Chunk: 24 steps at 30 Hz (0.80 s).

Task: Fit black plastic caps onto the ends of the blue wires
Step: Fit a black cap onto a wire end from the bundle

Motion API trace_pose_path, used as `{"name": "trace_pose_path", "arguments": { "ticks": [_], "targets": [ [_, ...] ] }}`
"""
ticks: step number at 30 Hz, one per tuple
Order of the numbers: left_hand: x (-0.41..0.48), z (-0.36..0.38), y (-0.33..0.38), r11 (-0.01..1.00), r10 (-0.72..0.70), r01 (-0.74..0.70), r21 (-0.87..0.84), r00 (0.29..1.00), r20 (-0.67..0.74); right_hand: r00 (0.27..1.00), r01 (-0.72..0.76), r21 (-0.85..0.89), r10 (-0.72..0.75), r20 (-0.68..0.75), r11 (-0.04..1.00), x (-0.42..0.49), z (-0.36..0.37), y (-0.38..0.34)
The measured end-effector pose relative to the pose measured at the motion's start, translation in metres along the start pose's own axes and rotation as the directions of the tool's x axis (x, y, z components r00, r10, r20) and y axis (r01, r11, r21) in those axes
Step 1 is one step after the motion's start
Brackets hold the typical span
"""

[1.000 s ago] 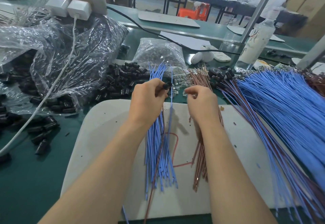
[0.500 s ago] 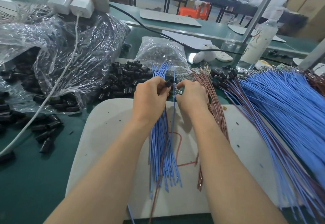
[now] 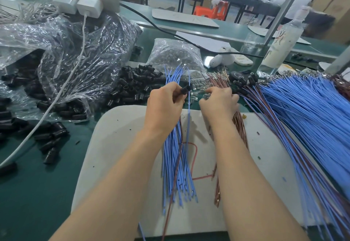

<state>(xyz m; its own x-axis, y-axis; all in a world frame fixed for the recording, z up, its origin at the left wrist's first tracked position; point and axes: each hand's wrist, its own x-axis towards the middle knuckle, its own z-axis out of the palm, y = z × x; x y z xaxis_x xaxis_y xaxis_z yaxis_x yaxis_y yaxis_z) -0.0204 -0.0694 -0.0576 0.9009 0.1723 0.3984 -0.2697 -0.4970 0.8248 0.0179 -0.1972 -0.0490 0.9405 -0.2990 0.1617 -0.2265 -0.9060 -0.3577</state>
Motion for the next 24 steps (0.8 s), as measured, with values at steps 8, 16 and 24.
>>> {"name": "trace_pose_path", "arguments": {
  "ticks": [8, 16, 24],
  "targets": [
    [0.0, -0.001, 0.001, 1.0, -0.001, 0.001, -0.004, 1.0, -0.024, 0.999, -0.03, -0.054, 0.031, 0.018, 0.998, 0.004, 0.006, -0.005],
    [-0.001, -0.002, 0.001, 1.0, -0.006, 0.007, 0.012, 1.0, -0.016, 0.998, 0.049, 0.108, -0.045, -0.045, 0.993, 0.0, 0.002, -0.005],
    [0.0, -0.001, 0.0, 1.0, 0.008, -0.007, 0.017, 1.0, -0.014, 0.95, -0.005, 0.911, -0.283, 0.133, 0.413, -0.03, -0.038, -0.001]
  ]
}}
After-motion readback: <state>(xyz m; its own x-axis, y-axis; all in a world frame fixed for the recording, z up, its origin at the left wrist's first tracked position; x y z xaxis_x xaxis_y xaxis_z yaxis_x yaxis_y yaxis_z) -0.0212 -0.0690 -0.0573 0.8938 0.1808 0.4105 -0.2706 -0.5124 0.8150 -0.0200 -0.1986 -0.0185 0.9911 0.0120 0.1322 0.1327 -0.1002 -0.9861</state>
